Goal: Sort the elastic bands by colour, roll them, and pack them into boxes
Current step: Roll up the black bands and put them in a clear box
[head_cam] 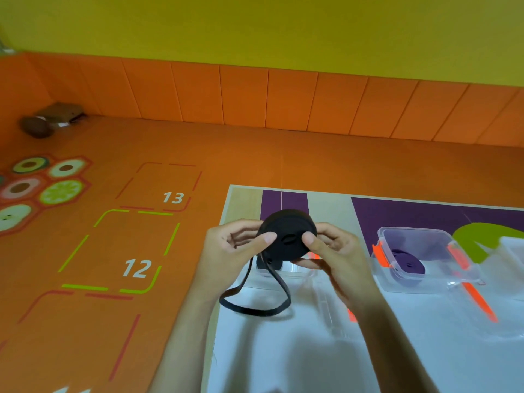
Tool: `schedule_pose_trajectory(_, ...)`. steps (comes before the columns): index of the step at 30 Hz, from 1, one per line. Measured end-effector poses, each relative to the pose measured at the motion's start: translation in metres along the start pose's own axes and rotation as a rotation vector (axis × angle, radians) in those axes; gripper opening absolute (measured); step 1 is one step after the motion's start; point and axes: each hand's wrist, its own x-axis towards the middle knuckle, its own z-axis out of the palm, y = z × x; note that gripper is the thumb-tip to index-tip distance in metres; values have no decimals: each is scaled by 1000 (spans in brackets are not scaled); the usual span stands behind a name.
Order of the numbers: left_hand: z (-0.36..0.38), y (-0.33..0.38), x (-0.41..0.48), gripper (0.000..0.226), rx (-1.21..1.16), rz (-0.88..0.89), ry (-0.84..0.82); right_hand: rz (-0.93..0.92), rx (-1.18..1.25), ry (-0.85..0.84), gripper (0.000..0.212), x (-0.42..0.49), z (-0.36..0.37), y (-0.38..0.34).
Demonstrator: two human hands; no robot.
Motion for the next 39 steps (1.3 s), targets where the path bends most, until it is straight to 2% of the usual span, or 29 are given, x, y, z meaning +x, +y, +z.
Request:
schedule_pose_trajectory(6, -5, 4, -2, 18, 170, -30, -183, -6, -291, -130, 23, 5, -17, -35)
schedule_pose_trajectory(11, -5, 9, 0, 18, 133, -34, -240, 54, -498, -272, 21, 12, -24, -55)
schedule_pose_trajectory(13, -1, 9, 1, 21, 70, -9, -208, 19, -458, -238, 19, 11, -23, -56)
schedule_pose_trajectory(17, 3, 0, 0, 24, -41, 17, -65, -97, -284, -38, 18, 7, -21, -51)
schedule_pose_trajectory(19, 3, -4, -2, 24, -60, 12, -24, -125, -244, 7, 20, 6, -23, -46)
schedule_pose_trajectory(26, 0, -3, -1, 27, -118, -22, 9, -10, -177, -104, 16, 5, -20, -18)
schedule_pose_trajectory(30, -4, -4, -3, 20, -6, -30, -80, 71, -533, -282, 19, 9, -24, -19)
schedule_pose_trajectory(32, -1, -3, -4, 20, 25, -49, -140, 78, -599, -303, 23, 10, -21, -18)
schedule_pose_trajectory(35, 1, -1, -2, 17, -16, -124, -157, 51, -432, -224, 20, 6, -17, -15)
schedule_pose_trajectory(39, 2, -3, -2, 22, -109, -180, -47, -14, -194, -30, 23, 2, -14, -3)
